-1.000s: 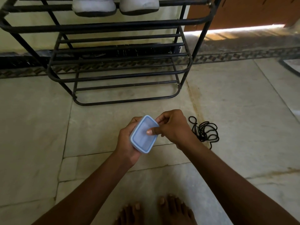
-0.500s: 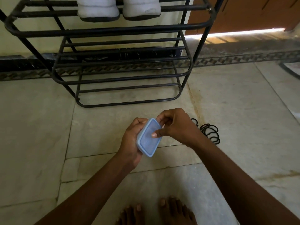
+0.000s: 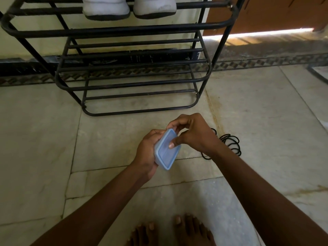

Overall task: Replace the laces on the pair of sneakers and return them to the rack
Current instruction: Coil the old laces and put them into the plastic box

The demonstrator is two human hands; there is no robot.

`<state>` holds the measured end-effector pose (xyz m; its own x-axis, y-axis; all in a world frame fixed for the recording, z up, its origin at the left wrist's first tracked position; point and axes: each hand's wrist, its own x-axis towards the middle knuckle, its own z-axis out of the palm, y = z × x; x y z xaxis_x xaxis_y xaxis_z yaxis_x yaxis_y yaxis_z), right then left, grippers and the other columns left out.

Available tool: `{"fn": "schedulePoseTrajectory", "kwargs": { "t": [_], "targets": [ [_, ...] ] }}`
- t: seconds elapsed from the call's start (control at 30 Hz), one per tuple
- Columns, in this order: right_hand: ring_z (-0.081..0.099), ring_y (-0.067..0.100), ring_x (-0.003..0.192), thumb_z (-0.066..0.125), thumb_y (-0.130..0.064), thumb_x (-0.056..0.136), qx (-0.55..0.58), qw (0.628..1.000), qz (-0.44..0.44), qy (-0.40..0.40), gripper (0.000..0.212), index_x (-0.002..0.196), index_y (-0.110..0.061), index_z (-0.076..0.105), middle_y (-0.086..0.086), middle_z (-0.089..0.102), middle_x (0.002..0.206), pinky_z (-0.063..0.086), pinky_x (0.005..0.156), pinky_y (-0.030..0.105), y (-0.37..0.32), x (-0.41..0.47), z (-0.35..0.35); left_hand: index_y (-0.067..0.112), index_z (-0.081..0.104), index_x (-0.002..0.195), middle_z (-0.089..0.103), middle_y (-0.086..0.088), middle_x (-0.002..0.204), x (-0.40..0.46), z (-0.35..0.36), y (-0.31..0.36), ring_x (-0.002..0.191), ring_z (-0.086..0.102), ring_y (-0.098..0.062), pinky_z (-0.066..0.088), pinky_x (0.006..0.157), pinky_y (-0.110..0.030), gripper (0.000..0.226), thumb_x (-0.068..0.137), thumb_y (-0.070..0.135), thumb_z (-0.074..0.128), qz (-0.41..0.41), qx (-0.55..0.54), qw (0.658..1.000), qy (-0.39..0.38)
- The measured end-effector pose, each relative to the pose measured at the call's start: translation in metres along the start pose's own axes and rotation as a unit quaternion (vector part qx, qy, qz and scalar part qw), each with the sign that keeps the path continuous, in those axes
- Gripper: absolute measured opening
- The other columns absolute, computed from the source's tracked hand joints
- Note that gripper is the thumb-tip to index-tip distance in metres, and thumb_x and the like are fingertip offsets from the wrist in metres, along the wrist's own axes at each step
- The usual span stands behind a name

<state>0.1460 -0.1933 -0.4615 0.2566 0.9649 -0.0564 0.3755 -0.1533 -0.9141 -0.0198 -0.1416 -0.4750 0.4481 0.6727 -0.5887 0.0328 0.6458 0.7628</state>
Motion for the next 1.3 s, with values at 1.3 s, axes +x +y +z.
{"fn": "schedulePoseTrajectory", "kwargs": {
  "t": [1.3],
  "targets": [
    [0.056,0.019,0.072,0.085,0.005,0.062,-0.197,0.971,-0.135,-0.018,0.037,0.092,-0.011,0.069,0.006,0.056,0.09,0.052,0.06,0.034,0.011,-0.017,0.037,0.01,0.057,0.121,0.062,-0.011,0.115,0.068,-0.04,-0.053,0.113,0.062,-0.037,0.055,0.084,-0.041,0.039,0.089,0.028,0.07,0.056,0.173,0.978,0.1]
  ]
}}
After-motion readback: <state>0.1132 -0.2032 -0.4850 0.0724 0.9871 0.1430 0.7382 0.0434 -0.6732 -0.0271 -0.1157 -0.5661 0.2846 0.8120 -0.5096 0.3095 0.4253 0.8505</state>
